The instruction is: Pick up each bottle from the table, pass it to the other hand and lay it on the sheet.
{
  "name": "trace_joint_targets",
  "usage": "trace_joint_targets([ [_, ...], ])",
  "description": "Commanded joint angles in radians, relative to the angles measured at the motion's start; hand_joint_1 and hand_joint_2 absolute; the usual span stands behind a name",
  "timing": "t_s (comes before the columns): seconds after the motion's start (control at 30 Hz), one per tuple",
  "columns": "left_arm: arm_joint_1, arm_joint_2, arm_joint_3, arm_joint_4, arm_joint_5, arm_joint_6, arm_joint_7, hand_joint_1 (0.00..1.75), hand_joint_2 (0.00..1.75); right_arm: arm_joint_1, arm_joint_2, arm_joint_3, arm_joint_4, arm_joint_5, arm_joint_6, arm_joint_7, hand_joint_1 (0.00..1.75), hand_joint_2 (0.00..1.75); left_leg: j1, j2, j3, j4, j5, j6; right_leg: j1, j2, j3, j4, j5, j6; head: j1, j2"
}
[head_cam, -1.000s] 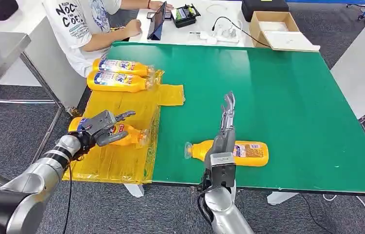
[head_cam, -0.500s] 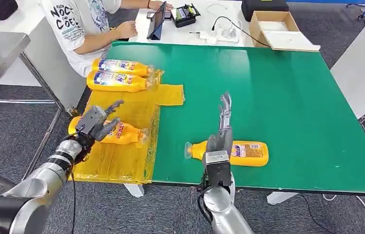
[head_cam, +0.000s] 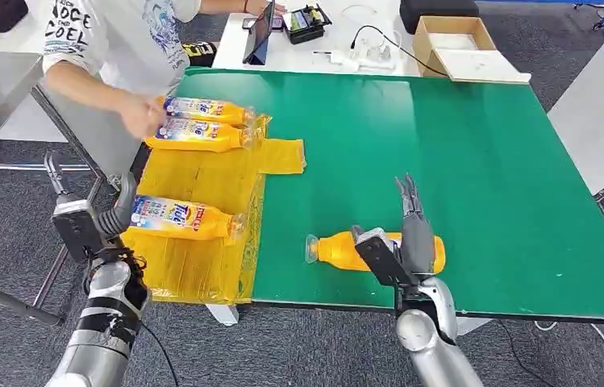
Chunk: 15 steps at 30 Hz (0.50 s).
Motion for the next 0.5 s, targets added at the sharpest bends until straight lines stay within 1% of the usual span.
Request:
trace_joint_targets([
  [0.03, 0.009, -0.011, -0.049, -0.069, 0.005, -0.043, -0.031, 0.0, 1.75, -0.002, -0.072, -0.039, 0.038, 0.049, 0.068, 0.042, 0.0, 1.75, 0.0, 0.0, 0.002, -0.001, 0.001, 0.002, 0.0, -0.003, 0.003, -0.001, 0.0, -0.002, 0.0, 0.0],
  [0.07, 0.012, -0.007, -0.05, -0.06, -0.004, -0.046, -0.031, 0.0, 1.75, -0.004, -0.103, -0.037, 0.04, 0.05, 0.115, 0.062, 0.0, 1.75, -0.001, 0.0, 0.004, -0.003, 0.001, 0.003, 0.0, -0.003, 0.005, -0.002, 0.0, -0.002, -0.001, 0.0],
  [0.17, 0.023, 0.0, -0.051, -0.051, -0.015, -0.064, -0.031, 0.0, 1.75, -0.011, -0.156, -0.049, 0.043, 0.045, 0.171, 0.084, 0.0, 1.75, 0.0, 0.0, 0.003, -0.002, 0.001, 0.003, 0.001, -0.002, 0.004, -0.002, 0.0, -0.002, -0.001, 0.0],
  [0.23, 0.023, 0.0, -0.051, -0.051, -0.015, -0.064, -0.031, 0.0, 1.75, -0.011, -0.156, -0.049, 0.043, 0.045, 0.171, 0.084, 0.0, 1.75, 0.0, 0.0, 0.002, -0.001, 0.001, 0.002, 0.001, -0.001, 0.002, -0.001, 0.0, -0.001, 0.0, 0.0],
  [0.27, 0.023, 0.0, -0.051, -0.051, -0.015, -0.064, -0.031, 0.0, 1.75, -0.011, -0.156, -0.049, 0.043, 0.045, 0.171, 0.084, 0.0, 1.75, 0.0, 0.001, 0.004, -0.002, 0.0, 0.003, 0.0, -0.002, 0.004, -0.002, 0.0, -0.002, 0.0, 0.0],
  [0.33, 0.023, 0.0, -0.051, -0.051, -0.015, -0.064, -0.031, 0.0, 1.75, -0.011, -0.156, -0.049, 0.043, 0.045, 0.171, 0.084, 0.0, 1.75, 0.0, 0.0, 0.001, -0.001, 0.0, 0.002, 0.001, -0.001, 0.002, -0.001, 0.0, -0.001, 0.0, 0.0],
  [0.37, 0.023, 0.0, -0.051, -0.051, -0.015, -0.064, -0.031, 0.0, 1.75, -0.011, -0.156, -0.049, 0.043, 0.045, 0.171, 0.084, 0.0, 1.75, 0.0, 0.001, 0.003, -0.002, 0.0, 0.003, 0.001, -0.002, 0.004, -0.002, 0.0, -0.002, 0.0, 0.0],
  [0.43, 0.023, 0.002, -0.054, -0.036, -0.033, -0.075, -0.031, 0.0, 1.75, -0.024, -0.179, -0.037, 0.049, 0.042, 0.217, 0.105, 0.0, 1.75, 0.0, 0.001, 0.001, -0.001, 0.0, 0.002, 0.001, 0.0, 0.002, -0.001, 0.0, -0.001, 0.0, 0.0],
  [0.47, 0.026, 0.004, -0.061, -0.032, -0.045, -0.081, -0.031, 0.0, 1.75, -0.044, -0.199, -0.035, 0.073, 0.022, 0.258, 0.107, 0.0, 1.75, 0.0, 0.002, 0.004, -0.002, 0.0, 0.002, 0.001, 0.0, 0.004, -0.002, 0.0, -0.002, 0.0, 0.0],
  [0.5, 0.028, 0.006, -0.067, -0.027, -0.05, -0.09, -0.031, 0.0, 1.75, -0.059, -0.21, -0.036, 0.094, 0.015, 0.274, 0.103, 0.0, 1.75, 0.0, 0.002, 0.003, -0.002, 0.0, 0.002, 0.0, 0.0, 0.003, -0.001, 0.0, -0.002, 0.0, 0.0],
])
